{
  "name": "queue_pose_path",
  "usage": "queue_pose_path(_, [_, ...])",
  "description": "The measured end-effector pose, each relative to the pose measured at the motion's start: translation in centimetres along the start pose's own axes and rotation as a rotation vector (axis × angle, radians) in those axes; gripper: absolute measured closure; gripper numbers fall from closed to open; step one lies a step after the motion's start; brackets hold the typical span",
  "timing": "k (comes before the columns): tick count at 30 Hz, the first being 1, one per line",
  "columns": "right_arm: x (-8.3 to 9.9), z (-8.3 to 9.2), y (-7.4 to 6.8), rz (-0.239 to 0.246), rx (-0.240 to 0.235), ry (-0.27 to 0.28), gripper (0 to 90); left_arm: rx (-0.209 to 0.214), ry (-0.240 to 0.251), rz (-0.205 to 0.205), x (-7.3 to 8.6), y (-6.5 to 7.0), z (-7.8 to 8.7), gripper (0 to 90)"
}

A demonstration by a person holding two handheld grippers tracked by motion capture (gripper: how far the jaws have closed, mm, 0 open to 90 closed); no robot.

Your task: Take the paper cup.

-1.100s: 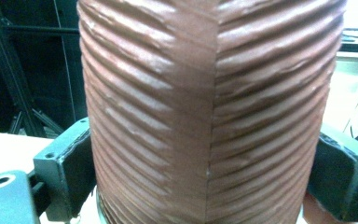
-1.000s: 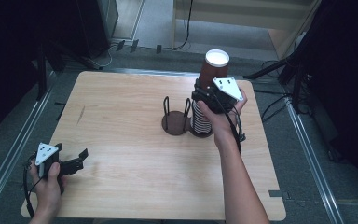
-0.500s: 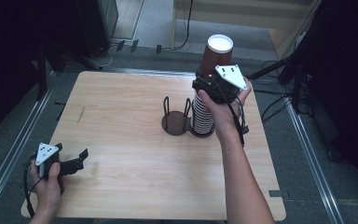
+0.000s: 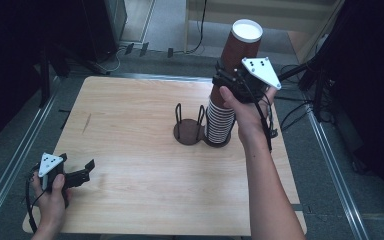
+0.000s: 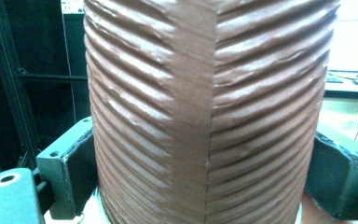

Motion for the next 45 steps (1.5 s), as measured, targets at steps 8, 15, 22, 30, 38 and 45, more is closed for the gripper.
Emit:
queue_pose_path(8, [-1.1, 0.8, 1.2, 0.004, 0.015, 0.013, 9.7, -0.002, -0.002, -0.002, 0.0, 0.0, 0.0, 0.0])
queue_pose_path(15, [-0.9, 1.3, 3.2, -0.012, 0.041, 0.012, 9.7, -0.003, -0.003, 0.000, 0.0, 0.0, 0.0, 0.0])
queue_pose_path(22, [-0.3, 2.2, 5.2, -0.004, 0.078, 0.019, 9.8, -0.004, -0.004, -0.001, 0.0, 0.0, 0.0, 0.0])
queue_pose_path(30, [1.0, 3.4, 6.7, -0.004, 0.109, -0.003, 9.8, -0.014, -0.008, 0.003, 0.0, -0.1, -0.1, 0.0])
queue_pose_path(38, [3.6, 4.4, 8.2, -0.032, 0.126, -0.026, 9.8, -0.013, -0.007, 0.007, 0.0, -0.1, -0.1, 0.0])
queue_pose_path(45, [5.0, 5.2, 8.7, -0.043, 0.132, -0.040, 9.8, -0.024, -0.006, 0.010, 0.0, -0.2, -0.1, 0.0])
Point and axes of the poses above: each handheld gripper's, and its own axes: z roughly backward along the jaws, x roughly out of its underside, y roughly to its right, the point moved 9 cm from there along -z, roughly forward along the jaws, and after that the axes turned 1 degree about -z, right-handed, at the moved point
